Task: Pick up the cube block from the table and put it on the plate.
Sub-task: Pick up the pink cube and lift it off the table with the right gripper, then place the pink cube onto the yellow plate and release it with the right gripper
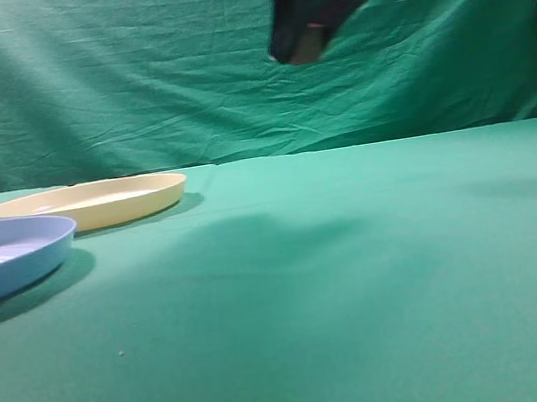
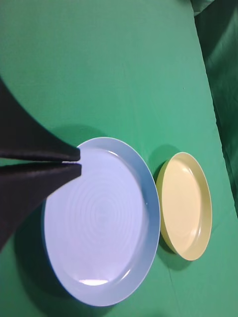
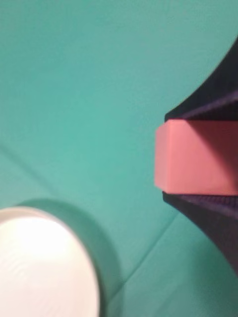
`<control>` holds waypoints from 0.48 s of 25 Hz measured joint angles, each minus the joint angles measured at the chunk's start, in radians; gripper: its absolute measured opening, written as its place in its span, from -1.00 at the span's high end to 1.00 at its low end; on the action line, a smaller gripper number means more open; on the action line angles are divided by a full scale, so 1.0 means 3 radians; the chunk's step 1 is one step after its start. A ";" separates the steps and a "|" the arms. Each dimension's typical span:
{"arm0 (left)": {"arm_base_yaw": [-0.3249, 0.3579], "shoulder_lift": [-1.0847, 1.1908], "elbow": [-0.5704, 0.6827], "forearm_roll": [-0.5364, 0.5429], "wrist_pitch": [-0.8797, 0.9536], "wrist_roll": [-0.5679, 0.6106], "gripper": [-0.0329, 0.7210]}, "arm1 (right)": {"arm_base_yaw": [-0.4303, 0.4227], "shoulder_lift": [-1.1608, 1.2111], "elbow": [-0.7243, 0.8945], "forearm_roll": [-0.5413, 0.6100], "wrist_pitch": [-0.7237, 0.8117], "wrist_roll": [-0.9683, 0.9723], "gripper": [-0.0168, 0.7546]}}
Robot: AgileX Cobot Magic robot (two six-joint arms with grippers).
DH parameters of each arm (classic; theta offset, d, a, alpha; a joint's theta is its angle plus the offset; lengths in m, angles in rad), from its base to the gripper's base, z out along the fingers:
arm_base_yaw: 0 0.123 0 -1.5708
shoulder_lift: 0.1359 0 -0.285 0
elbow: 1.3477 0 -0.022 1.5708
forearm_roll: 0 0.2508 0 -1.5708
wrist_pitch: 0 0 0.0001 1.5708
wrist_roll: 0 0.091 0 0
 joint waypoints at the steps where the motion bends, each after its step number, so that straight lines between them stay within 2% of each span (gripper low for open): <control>1: 0.0000 0.0000 0.0000 0.0000 0.0000 0.0000 0.91 | 0.0091 0.0152 -0.0301 -0.0001 0.0092 0.0000 0.35; 7: 0.0000 0.0000 0.0000 0.0000 0.0000 0.0000 0.91 | 0.0509 0.1096 -0.1536 0.0007 0.0274 -0.0008 0.35; 12: 0.0000 0.0000 0.0000 0.0000 0.0000 0.0000 0.91 | 0.0678 0.1733 -0.2164 0.0013 0.0105 -0.0009 0.35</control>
